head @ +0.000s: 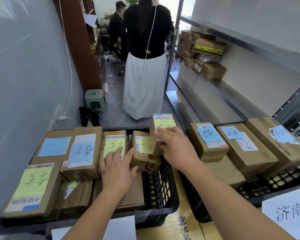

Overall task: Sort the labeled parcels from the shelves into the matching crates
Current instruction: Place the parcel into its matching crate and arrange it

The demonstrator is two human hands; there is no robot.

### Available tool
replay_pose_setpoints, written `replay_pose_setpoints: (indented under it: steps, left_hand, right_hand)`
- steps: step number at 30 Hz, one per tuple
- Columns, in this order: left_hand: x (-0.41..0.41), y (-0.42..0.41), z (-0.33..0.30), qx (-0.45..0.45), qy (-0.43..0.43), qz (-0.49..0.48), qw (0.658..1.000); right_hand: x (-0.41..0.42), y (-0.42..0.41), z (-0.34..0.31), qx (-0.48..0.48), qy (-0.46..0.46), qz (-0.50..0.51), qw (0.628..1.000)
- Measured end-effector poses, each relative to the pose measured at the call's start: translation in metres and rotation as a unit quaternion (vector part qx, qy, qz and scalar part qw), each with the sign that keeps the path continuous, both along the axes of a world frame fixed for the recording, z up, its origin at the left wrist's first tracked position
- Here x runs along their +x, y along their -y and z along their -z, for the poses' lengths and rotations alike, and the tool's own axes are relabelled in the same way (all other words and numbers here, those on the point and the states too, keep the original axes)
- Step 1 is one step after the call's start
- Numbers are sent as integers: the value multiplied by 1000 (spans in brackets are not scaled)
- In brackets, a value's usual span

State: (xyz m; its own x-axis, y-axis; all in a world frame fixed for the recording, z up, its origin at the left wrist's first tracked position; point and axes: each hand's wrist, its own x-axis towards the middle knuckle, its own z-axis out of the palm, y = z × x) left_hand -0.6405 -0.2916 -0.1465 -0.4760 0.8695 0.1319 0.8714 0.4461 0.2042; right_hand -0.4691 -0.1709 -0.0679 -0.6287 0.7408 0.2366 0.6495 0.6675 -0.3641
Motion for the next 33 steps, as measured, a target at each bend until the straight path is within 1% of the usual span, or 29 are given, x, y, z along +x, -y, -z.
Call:
replay_pose_setpoints:
  steps: [4,10,13,17,21,26,28,30,31,33]
  left_hand:
    - [-19,23,-15,27,27,-40,998]
    - [-54,60,-36,83,-4,-70,994]
    - [-70,76,-43,75,-16,-91,993]
    - [-87,89,-43,40,-16,-102,994]
    - [-96,98,-41,30,-10,-97,995]
    - [-102,104,-39,32,-5,-86,996]
    - [-105,106,-38,36,0,-86,996]
    - [-107,108,-38,41,6,-83,996]
    - [-108,108,-37,44,9,-80,996]
    - [-109,109,-36,46,15,-80,996]
  right_hand:
    - [-20,13,2,-4,-6,-31,1000]
    - [-70,42,8,1,-18,-87,996]
    - [-98,54,8,10,-22,-110,994]
    - [-128,66,9,12,12,-134,991]
    - [-146,69,15,28,30,-118,992]
    - [-142,75,13,-10,11,-118,993]
    - [-124,75,13,-28,-37,-88,995]
    - [-99,68,17,-44,-85,-33,995]
    - [-87,63,20,-54,-90,-5,994]
    - [-68,52,30,-88,-44,32,995]
